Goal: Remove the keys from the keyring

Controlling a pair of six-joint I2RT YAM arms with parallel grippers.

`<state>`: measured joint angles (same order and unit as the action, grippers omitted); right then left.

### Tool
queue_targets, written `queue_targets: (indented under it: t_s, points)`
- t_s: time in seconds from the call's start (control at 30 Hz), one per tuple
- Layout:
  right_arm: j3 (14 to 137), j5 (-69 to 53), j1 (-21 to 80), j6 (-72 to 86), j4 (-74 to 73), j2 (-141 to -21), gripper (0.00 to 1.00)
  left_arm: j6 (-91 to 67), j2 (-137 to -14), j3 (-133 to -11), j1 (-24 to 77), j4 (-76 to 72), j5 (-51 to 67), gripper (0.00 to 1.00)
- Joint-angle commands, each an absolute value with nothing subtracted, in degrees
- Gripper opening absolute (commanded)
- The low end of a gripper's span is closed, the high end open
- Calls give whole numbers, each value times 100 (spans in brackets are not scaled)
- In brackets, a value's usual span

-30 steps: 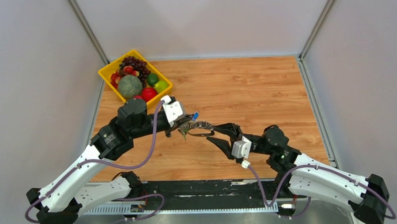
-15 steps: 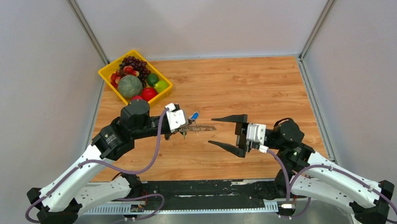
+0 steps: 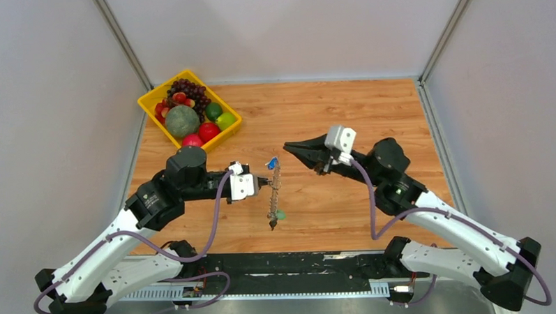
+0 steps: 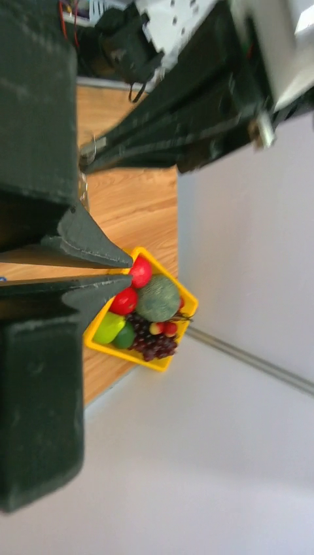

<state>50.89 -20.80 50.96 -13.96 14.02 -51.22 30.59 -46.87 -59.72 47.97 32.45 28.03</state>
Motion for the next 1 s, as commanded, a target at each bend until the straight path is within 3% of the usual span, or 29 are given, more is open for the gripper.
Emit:
queue_targets:
  t_s: [0.0,0.27,0.97]
  points:
    - [5510,-1971,4761,-1086,1298,-5705,11,3426,-4599,-6064,4790,3249,3196,0]
    - [5576,-3273,4695,-1107,1024,-6312,2,3536,-4534,-6087,4785,3374,3199,0]
    - [4778,-4714,4695,-846,264,-5326,11,3656,-4580,-6155,4790,3410,2792,0]
